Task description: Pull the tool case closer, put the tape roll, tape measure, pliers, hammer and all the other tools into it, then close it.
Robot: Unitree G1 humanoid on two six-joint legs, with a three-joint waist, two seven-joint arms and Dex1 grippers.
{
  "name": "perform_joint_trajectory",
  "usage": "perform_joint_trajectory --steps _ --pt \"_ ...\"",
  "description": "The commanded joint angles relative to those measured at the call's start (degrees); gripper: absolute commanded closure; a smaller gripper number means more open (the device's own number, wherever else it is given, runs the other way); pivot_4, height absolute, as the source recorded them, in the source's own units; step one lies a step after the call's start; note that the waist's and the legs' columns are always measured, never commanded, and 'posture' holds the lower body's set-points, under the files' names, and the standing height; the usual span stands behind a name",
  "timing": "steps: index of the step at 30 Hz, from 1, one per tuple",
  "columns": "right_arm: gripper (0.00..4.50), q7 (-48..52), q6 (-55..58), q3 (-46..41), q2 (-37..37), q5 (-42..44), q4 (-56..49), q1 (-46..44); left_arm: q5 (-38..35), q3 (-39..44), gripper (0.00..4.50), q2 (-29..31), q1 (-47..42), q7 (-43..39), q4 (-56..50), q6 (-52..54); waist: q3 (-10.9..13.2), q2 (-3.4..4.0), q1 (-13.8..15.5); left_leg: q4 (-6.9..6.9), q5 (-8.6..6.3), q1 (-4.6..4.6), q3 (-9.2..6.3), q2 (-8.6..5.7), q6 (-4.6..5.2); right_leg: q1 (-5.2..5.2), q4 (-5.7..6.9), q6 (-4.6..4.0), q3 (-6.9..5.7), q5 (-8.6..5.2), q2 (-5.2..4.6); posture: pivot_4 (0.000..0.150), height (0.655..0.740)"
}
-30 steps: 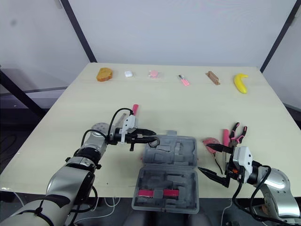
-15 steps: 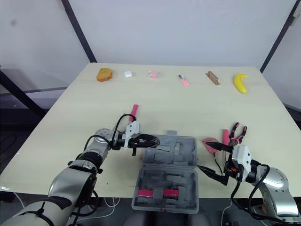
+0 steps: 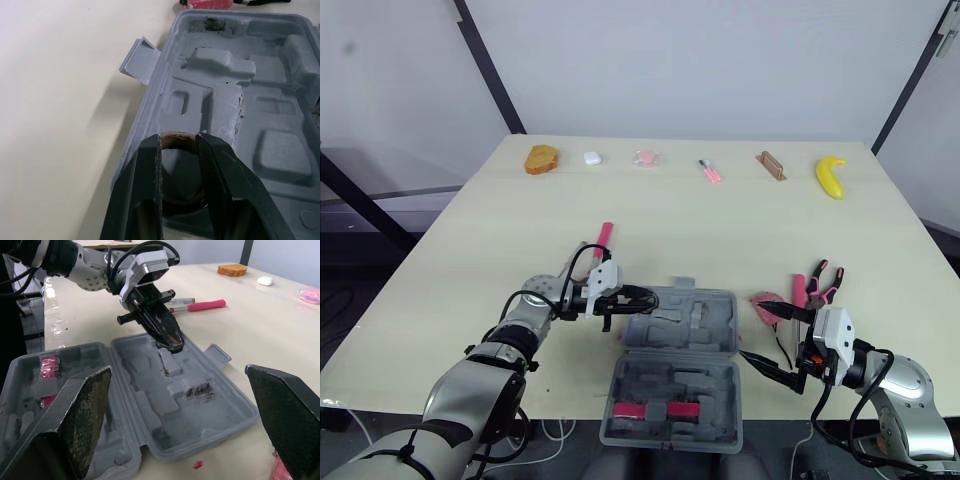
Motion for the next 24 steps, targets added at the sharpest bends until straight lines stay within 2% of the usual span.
perform_joint_trajectory --steps 1,4,7,12,16,18,23,24 --pt "0.0 -3.61 -0.23 -4.53 1.34 3.06 0.66 -1.06 -5.78 4.37 3.3 1.06 1.63 -2.56 -5.03 1.75 0.0 -0.01 -0.02 0.0 0.0 0.0 0.0 0.0 0.0 0.0 0.0 0.0 0.0 0.0 0.0 0.15 0.74" --pt "0.0 -5.88 -0.25 -8.33 1.59 4.57 1.88 -0.31 -11.27 7.79 3.3 2.49 4.93 -4.79 -11.37 5.39 0.01 -0.02 -0.02 0.0 0.0 -0.01 0.0 0.0 0.0 0.0 0.0 0.0 0.0 0.0 0.0 0.15 0.74" --pt "0.0 -8.19 -0.88 -13.21 1.08 5.27 3.9 1.69 -15.76 10.93 3.3 6.79 13.19 -5.52 -22.44 11.96 0.01 0.0 -0.22 -0.03 0.0 -0.04 -0.01 0.02 0.0 -0.02 -0.01 0.0 -0.01 0.0 -0.03 0.15 0.74" --pt "0.0 -9.37 -1.74 -17.77 0.44 4.89 5.88 5.03 -20.46 15.54 3.3 11.33 23.83 -0.41 -36.58 21.73 0.03 0.04 -0.04 -0.16 0.0 0.08 -0.14 0.1 0.0 -0.04 0.0 -0.01 0.08 0.0 -0.11 0.15 0.74" --pt "0.0 -9.92 -2.31 -22.23 0.31 4.47 8.88 11.04 -21.67 21.92 3.3 15.22 33.49 6.43 -41.96 25.08 0.02 0.05 0.17 -0.16 -0.02 0.09 -0.18 0.13 0.02 -0.02 0.0 -0.01 0.04 0.0 -0.23 0.15 0.74" --pt "0.0 -9.11 -2.59 -23.0 0.19 4.72 9.31 12.85 -22.34 23.59 2.51 15.8 35.94 8.33 -43.42 26.13 0.02 0.05 0.26 -0.23 -0.03 0.09 -0.18 0.12 0.03 -0.02 -0.05 -0.01 0.02 -0.01 -0.23 0.15 0.74" --pt "0.0 -8.11 -2.72 -27.32 0.65 6.98 11.26 18.07 -24.21 28.39 0.08 16.03 46.17 11.65 -47.88 28.0 0.02 0.06 -0.11 -0.28 -0.03 0.18 -0.06 0.17 0.03 -0.02 -0.05 -0.01 0.1 -0.01 -0.3 0.15 0.74" --pt "0.0 -8.08 -2.96 -27.97 0.74 7.04 11.72 18.58 -24.46 28.85 0.03 15.94 47.6 11.98 -48.57 28.22 0.01 0.07 -0.14 -0.31 -0.03 0.19 -0.06 0.18 0.03 -0.02 -0.05 -0.02 0.1 -0.02 -0.29 0.15 0.74"
